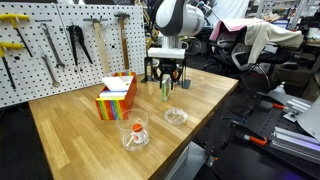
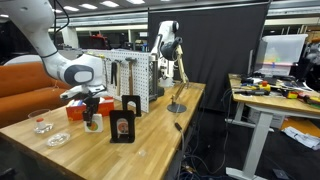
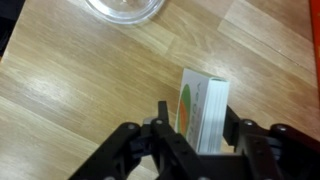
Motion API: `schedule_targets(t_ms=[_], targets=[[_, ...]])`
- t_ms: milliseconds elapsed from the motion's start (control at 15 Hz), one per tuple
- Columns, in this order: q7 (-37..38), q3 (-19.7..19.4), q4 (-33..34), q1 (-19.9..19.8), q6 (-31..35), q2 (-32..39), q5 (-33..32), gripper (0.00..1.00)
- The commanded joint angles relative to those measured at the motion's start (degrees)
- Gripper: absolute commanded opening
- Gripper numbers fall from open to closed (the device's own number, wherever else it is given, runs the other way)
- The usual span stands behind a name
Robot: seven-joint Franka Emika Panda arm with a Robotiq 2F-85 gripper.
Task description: Move the white and green book to the right
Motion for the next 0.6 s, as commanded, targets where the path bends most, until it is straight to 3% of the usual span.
schedule_targets(t_ms=[0,200,533], targets=[[-0.3,-0.4,0.9,0.8,0.3,0.5,-0.4,0.24],[-0.4,-0.8,0.5,1.4,0.4,0.1,-1.4,0.02],[-3.8,-0.1,-1.0,1.0,0.1,-2.6,-1.5,0.04]])
